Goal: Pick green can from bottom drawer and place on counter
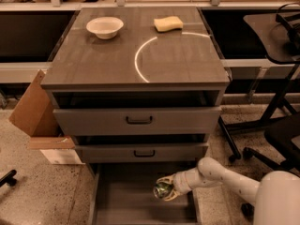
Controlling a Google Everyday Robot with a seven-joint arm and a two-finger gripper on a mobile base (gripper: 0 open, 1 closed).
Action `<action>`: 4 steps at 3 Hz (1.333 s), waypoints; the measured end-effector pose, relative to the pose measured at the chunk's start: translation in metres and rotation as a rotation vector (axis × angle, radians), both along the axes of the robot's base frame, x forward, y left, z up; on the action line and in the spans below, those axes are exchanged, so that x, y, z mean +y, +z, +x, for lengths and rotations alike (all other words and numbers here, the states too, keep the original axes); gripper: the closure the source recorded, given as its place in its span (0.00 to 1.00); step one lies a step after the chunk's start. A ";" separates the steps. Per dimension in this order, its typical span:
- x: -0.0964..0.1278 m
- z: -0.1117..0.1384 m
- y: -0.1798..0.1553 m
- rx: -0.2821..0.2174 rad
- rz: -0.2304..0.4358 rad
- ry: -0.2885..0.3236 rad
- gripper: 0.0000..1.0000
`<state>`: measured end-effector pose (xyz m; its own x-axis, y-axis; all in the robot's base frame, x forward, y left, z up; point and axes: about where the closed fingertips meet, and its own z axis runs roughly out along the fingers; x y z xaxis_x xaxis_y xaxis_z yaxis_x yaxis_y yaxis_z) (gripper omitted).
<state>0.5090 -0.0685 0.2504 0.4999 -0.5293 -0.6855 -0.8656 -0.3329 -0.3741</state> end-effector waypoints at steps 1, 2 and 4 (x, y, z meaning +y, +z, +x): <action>-0.002 -0.014 0.009 0.024 0.029 0.042 1.00; -0.002 -0.014 0.009 0.024 0.029 0.042 1.00; -0.027 -0.010 0.141 -0.168 0.021 0.106 1.00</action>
Offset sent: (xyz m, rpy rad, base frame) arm -0.0139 -0.0028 0.0097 0.0297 0.0233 0.0413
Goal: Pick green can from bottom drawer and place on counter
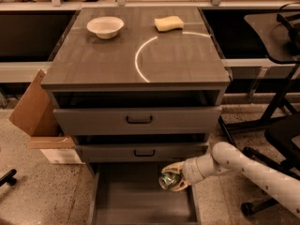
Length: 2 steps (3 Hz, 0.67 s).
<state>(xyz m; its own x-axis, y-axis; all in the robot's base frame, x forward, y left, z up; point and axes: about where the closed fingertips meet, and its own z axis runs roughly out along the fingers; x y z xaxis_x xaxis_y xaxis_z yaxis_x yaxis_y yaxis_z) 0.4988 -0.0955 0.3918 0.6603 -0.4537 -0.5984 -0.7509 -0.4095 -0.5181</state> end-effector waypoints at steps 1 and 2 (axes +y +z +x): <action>-0.004 -0.002 0.055 -0.077 -0.005 0.031 1.00; -0.007 -0.012 0.105 -0.159 -0.005 0.055 1.00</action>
Offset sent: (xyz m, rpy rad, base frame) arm -0.0274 -0.0153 0.1730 -0.0085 -0.2696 0.0796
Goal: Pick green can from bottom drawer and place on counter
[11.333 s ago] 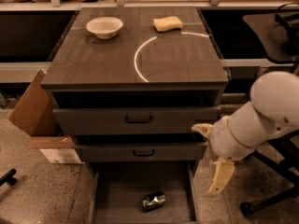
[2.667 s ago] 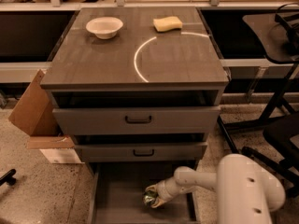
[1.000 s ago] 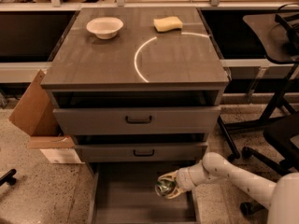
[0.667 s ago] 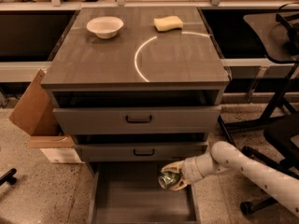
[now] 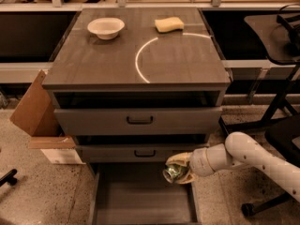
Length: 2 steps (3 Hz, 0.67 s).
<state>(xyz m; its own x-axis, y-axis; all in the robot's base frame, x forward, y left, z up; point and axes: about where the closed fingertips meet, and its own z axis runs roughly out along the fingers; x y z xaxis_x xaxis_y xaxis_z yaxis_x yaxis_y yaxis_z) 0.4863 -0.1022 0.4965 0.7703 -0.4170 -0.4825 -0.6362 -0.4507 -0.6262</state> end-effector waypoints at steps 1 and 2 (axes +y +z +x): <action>-0.002 -0.001 0.014 -0.022 -0.007 0.002 1.00; -0.003 -0.001 0.027 -0.036 -0.019 0.005 1.00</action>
Offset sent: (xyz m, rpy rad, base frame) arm 0.0005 -0.0077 0.0448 -0.0372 -0.0587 0.0009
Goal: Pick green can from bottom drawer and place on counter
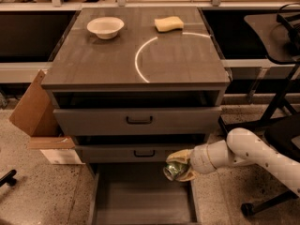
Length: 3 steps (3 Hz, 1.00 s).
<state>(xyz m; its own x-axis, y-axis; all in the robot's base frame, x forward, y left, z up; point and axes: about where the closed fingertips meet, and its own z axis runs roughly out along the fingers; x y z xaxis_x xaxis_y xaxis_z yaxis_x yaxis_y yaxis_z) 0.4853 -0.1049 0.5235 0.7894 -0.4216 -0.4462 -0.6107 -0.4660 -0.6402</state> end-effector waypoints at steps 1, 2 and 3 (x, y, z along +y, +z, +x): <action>-0.010 -0.011 0.076 -0.071 -0.032 0.015 1.00; -0.019 -0.013 0.145 -0.135 -0.101 0.016 1.00; -0.024 -0.020 0.222 -0.190 -0.202 0.014 1.00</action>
Offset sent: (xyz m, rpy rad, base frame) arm -0.0137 -0.0343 0.2231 -0.1784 -0.2096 0.0058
